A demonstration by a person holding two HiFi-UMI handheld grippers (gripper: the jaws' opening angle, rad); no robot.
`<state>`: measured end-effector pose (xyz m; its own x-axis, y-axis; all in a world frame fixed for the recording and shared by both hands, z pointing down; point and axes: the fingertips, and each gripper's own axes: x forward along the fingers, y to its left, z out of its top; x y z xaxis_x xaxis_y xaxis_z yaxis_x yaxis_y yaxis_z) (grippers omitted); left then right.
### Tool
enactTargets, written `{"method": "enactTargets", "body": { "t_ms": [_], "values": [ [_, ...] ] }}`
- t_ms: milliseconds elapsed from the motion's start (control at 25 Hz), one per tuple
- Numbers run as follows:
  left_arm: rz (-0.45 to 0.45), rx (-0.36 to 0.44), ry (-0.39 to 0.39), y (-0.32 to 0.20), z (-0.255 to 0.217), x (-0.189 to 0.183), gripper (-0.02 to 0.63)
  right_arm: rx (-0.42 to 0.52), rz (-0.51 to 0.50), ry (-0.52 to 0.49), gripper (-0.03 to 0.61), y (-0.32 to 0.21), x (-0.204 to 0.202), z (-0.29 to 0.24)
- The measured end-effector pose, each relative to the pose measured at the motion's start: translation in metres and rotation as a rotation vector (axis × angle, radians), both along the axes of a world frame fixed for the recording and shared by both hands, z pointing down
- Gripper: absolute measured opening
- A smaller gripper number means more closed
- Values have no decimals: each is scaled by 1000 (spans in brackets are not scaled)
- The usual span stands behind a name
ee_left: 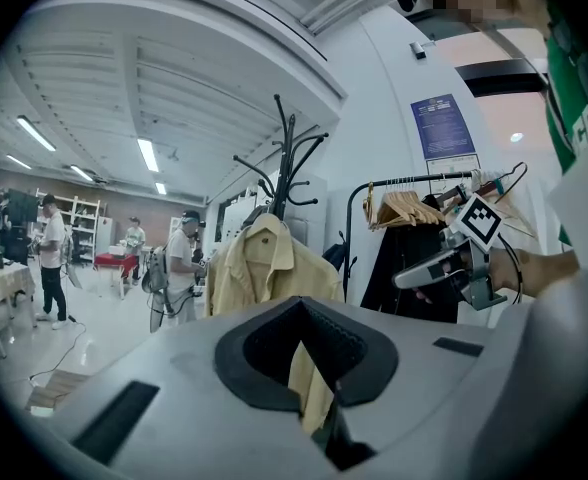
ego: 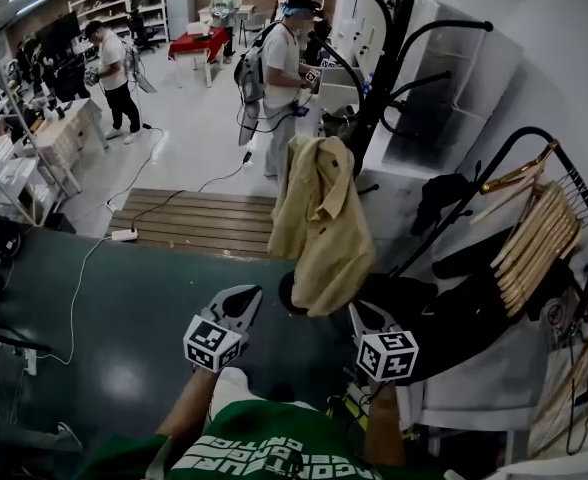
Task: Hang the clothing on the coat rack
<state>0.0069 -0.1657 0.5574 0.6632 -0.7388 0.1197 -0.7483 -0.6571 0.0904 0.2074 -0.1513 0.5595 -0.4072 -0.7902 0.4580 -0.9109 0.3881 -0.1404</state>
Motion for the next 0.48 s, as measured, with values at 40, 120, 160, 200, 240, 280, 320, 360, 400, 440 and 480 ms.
{"method": "enactTargets", "body": {
  "t_ms": [40,120,160,200,240,280,320,360,400,440,480],
  "values": [
    [-5,-2,2,0,0,-3,3,4,-3,3,28,0,-2,0],
    [-15,-6,3,0,1,-9,3,7,-10,7,26,-1,-7,0],
    [-20,-8,2,1,2,-12,3,5,-13,9,25,-1,-9,0],
    [-24,-9,0,1,2,-15,3,2,-16,10,25,-1,-11,1],
    [-29,-8,-2,1,2,-18,3,-1,-19,12,26,-1,-13,2],
    [-34,-7,-3,1,1,-21,3,-4,-21,13,25,-2,-15,3],
    [-38,-5,-3,1,-1,-23,3,-7,-23,14,25,-2,-16,4],
    [-42,-3,-1,1,-2,-25,3,-9,-24,15,25,-3,-17,5],
    [-44,-2,0,1,-4,-26,3,-11,-25,16,25,-3,-18,5],
    [-46,-1,0,0,-4,-28,3,-13,-25,17,25,-4,-18,6],
    [-48,0,-1,0,-5,-29,3,-14,-25,17,25,-4,-19,6]
  ]
}}
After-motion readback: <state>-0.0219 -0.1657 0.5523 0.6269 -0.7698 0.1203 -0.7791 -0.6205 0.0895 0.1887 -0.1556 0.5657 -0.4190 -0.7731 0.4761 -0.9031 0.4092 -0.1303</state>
